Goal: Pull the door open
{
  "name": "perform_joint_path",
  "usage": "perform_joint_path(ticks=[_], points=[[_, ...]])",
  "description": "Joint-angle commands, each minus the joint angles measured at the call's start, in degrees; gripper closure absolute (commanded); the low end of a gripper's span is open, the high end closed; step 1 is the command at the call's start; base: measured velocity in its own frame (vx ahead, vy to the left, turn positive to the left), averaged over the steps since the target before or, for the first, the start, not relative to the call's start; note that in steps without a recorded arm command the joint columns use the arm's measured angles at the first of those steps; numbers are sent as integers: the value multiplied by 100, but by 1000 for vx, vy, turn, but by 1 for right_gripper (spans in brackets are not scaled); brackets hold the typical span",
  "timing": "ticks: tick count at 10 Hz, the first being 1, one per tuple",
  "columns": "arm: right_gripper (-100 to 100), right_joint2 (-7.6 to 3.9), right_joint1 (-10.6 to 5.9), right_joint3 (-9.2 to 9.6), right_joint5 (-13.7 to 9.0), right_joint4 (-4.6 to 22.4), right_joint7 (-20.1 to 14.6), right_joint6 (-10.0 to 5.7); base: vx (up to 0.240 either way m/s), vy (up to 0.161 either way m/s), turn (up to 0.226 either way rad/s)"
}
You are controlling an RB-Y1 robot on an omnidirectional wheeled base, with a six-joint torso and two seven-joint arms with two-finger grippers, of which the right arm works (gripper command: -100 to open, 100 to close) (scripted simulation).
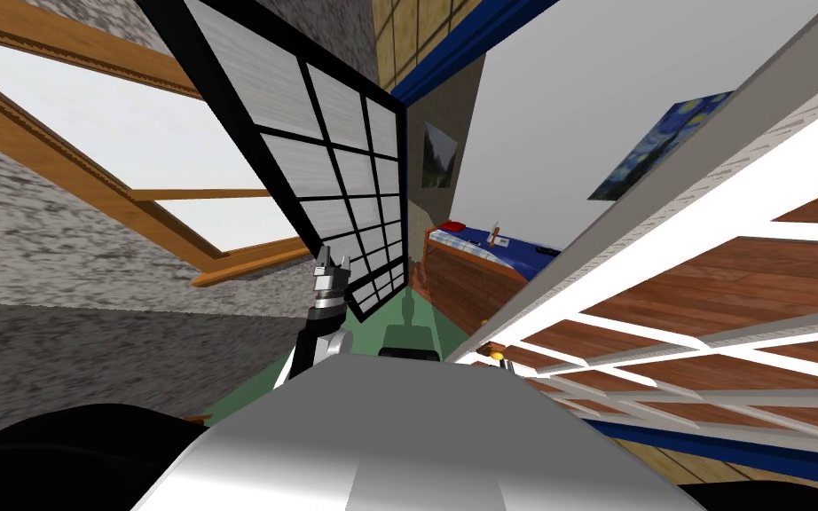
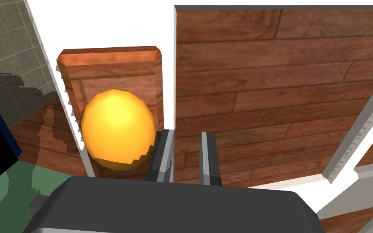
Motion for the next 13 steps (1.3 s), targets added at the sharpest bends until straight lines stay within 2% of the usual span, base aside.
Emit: perform_joint_path(ticks=[1, 2, 3, 8, 9, 13], points=[[-100, 16, 40, 69, 21, -177, -42, 9, 54, 15, 11], [-100, -1, 78, 4, -11, -110, -16, 63, 23, -18, -31], [100, -1, 78, 4, -11, -110, -16, 63, -1, -16, 14], [100, -1, 78, 4, -11, -110, -16, 63, -3, 2, 1], [-100, -48, 21, 89, 69, -41, -59, -26, -134, -11, 109], [-100, -107, -76, 257, 211, 54, -128, -186, -202, 2, 67]])
